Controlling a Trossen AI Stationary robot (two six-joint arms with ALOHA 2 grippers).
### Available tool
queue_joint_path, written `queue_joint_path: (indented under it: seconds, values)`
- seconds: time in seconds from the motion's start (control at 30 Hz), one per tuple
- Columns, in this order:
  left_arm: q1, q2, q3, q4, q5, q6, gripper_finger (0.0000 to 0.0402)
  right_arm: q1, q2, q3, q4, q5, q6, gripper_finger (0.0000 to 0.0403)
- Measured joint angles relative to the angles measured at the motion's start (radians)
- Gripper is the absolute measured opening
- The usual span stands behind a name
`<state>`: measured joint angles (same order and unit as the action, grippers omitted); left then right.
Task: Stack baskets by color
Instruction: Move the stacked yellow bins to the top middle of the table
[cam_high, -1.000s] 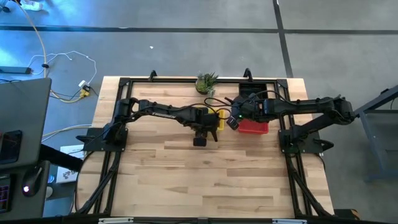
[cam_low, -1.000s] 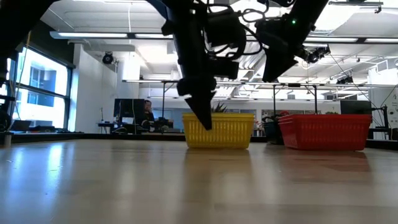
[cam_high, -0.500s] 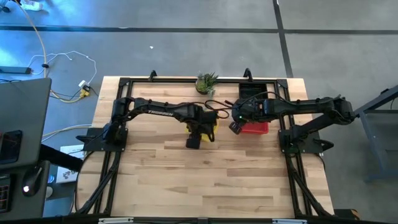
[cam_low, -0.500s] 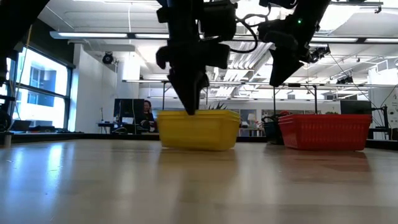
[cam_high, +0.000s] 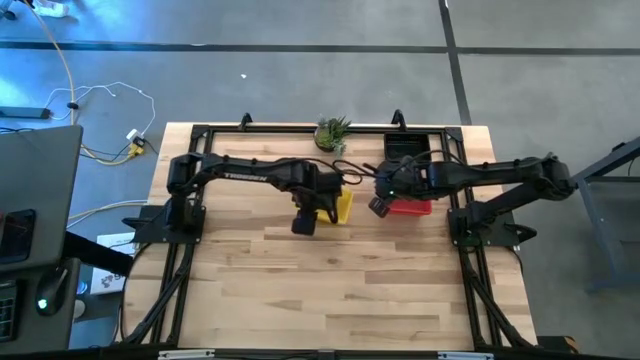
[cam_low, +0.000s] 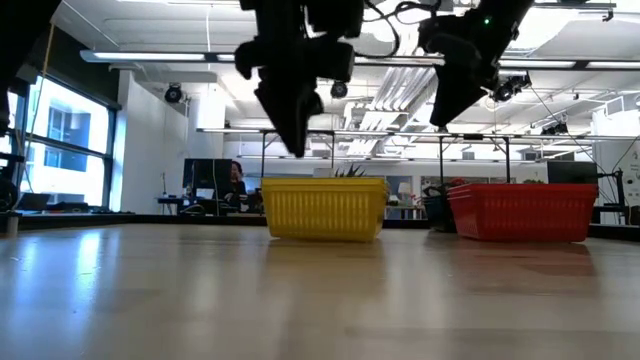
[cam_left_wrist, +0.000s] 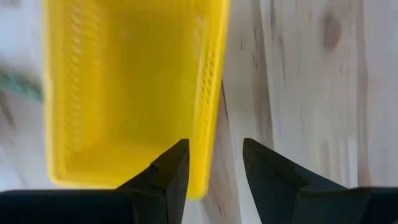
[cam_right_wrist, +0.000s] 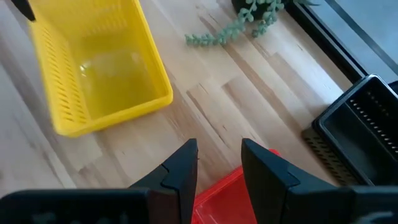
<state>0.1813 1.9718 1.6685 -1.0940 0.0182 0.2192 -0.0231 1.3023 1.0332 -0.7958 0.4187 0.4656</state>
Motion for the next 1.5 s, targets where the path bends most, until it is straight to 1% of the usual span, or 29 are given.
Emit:
queue_joint_path:
  seconds: [0.13,0.23,0.3,0.37,0.5,0.6,0.7,0.87,1.03,1.23,1.33,1.5]
  values:
    - [-0.011,-0.025,0.000,-0.041,0.005,-0.002,0.0136,0.008,-0.025,0.000,-0.004,-0.003,0.020,0.0110]
    - [-0.030,-0.024,-0.010,-0.016,0.031,0.000,0.0137,0.023,-0.029,0.000,-0.011,-0.004,0.031,0.0110]
    - [-0.051,-0.021,-0.031,0.064,0.067,0.018,0.0137,0.033,-0.029,0.000,-0.017,-0.004,0.032,0.0110]
    - [-0.076,-0.012,-0.060,0.138,0.076,0.041,0.0138,0.041,-0.029,0.000,-0.014,-0.004,0.032,0.0110]
    - [-0.114,-0.011,-0.104,0.263,0.038,0.046,0.0138,0.047,-0.029,0.000,-0.016,-0.004,0.032,0.0110]
    - [-0.125,-0.010,-0.132,0.324,0.003,0.045,0.0138,0.046,-0.029,0.000,-0.015,-0.004,0.032,0.0110]
    - [-0.124,-0.010,-0.159,0.384,-0.003,0.045,0.0138,0.046,-0.029,0.000,-0.011,-0.004,0.032,0.0110]
    - [-0.109,0.004,-0.181,0.417,-0.003,0.046,0.0138,0.046,-0.029,0.000,-0.009,-0.005,0.053,0.0110]
    - [-0.089,0.044,-0.185,0.425,-0.007,0.043,0.0138,0.046,-0.028,0.000,-0.009,-0.007,0.057,0.0110]
    - [-0.066,0.065,-0.184,0.504,-0.008,0.027,0.0138,0.046,-0.028,0.000,-0.010,-0.007,0.058,0.0110]
    - [-0.055,0.064,-0.182,0.541,-0.026,0.020,0.0138,0.046,-0.028,0.000,-0.012,-0.007,0.058,0.0110]
    - [-0.048,0.064,-0.183,0.530,-0.059,0.019,0.0138,0.046,-0.028,0.000,-0.015,-0.008,0.059,0.0110]
